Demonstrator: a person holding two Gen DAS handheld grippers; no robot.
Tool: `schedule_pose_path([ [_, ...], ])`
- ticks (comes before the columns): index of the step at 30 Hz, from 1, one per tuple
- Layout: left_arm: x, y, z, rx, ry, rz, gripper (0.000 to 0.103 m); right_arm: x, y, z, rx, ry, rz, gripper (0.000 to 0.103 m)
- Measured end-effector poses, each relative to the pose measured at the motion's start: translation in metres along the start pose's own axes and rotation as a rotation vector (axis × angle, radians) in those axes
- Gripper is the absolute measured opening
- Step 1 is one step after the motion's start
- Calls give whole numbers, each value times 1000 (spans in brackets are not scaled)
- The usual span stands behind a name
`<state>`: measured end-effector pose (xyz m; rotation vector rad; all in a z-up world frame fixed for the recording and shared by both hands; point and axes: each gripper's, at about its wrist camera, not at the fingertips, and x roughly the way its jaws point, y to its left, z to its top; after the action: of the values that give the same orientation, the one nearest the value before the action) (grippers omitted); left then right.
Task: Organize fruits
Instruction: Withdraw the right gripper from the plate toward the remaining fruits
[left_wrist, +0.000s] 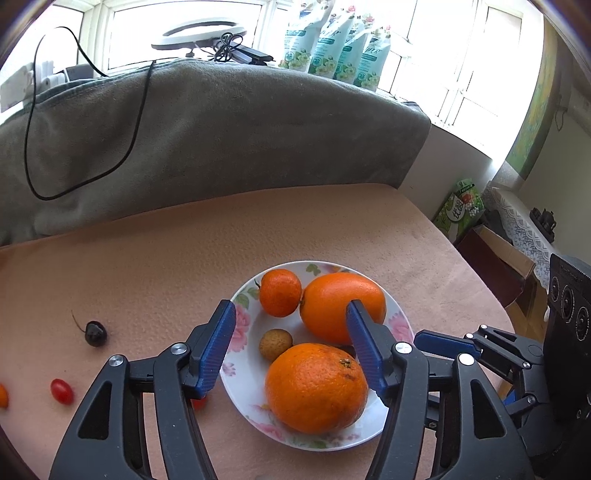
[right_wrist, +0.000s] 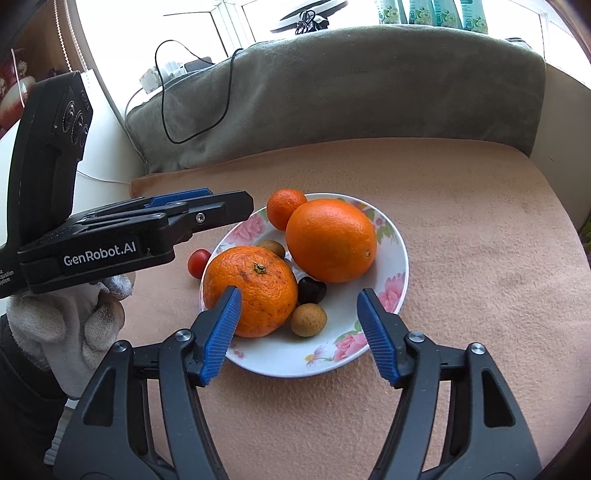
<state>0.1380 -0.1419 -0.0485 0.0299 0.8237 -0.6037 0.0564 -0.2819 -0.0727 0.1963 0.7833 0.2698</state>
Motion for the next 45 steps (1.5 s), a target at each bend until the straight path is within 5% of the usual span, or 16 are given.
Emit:
schedule_pose_path([
  [5,-11,2,3,-14,-37,28,69,-5,2,3,-7,-15,1,81],
  [21,-55,13,-3,-7,-146,135,75,-10,12,10,-19,-33,-9,81],
  [39,-146,138,-50,-220,-239,354,75,-7,38,35,-35,-115,28,81],
  [45,-165,162,-74,-258,-243,420,75,6,52,49,-54,-78,64,81],
])
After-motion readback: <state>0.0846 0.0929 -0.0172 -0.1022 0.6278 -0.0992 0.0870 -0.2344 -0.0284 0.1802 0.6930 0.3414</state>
